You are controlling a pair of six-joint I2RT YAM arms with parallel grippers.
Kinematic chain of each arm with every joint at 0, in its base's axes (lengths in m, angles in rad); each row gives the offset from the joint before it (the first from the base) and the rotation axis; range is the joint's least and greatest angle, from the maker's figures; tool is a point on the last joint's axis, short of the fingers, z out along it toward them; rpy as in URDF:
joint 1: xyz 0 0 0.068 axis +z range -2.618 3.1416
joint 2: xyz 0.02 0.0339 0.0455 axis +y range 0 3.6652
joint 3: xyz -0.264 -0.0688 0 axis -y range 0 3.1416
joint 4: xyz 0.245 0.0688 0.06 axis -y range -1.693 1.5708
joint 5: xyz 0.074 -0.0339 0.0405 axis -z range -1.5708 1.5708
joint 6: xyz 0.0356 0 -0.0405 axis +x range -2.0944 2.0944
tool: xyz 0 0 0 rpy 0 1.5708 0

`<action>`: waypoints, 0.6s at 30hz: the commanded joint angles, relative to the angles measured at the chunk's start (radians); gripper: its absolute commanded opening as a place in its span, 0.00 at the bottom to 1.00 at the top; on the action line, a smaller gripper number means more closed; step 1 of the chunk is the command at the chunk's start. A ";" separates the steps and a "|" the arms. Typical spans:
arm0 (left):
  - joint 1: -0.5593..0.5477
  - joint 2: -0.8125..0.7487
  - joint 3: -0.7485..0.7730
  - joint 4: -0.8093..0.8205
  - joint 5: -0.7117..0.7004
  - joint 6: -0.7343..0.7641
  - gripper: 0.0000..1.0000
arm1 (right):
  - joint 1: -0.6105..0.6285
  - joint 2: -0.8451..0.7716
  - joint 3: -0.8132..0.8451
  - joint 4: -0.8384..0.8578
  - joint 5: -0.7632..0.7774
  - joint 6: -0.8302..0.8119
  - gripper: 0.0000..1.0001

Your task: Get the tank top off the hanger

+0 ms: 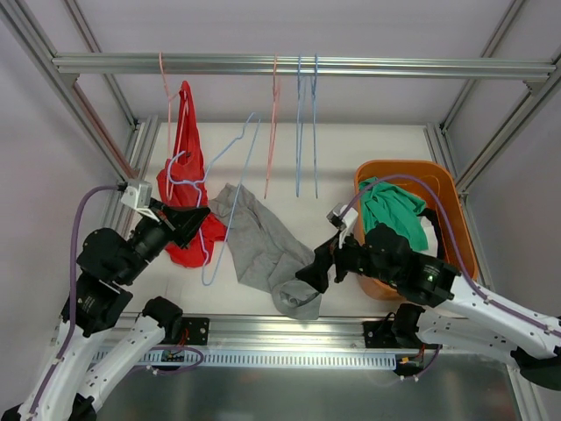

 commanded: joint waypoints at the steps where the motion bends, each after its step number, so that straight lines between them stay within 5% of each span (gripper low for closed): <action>1: -0.007 0.046 0.048 -0.143 -0.103 -0.042 0.00 | 0.003 -0.067 -0.010 0.022 0.076 -0.011 0.99; 8: -0.007 0.276 0.245 -0.178 -0.160 0.005 0.00 | 0.002 -0.134 -0.020 -0.017 0.119 -0.016 1.00; 18: -0.105 0.902 0.904 -0.358 -0.399 0.172 0.00 | 0.003 -0.171 -0.033 -0.053 0.133 -0.005 0.99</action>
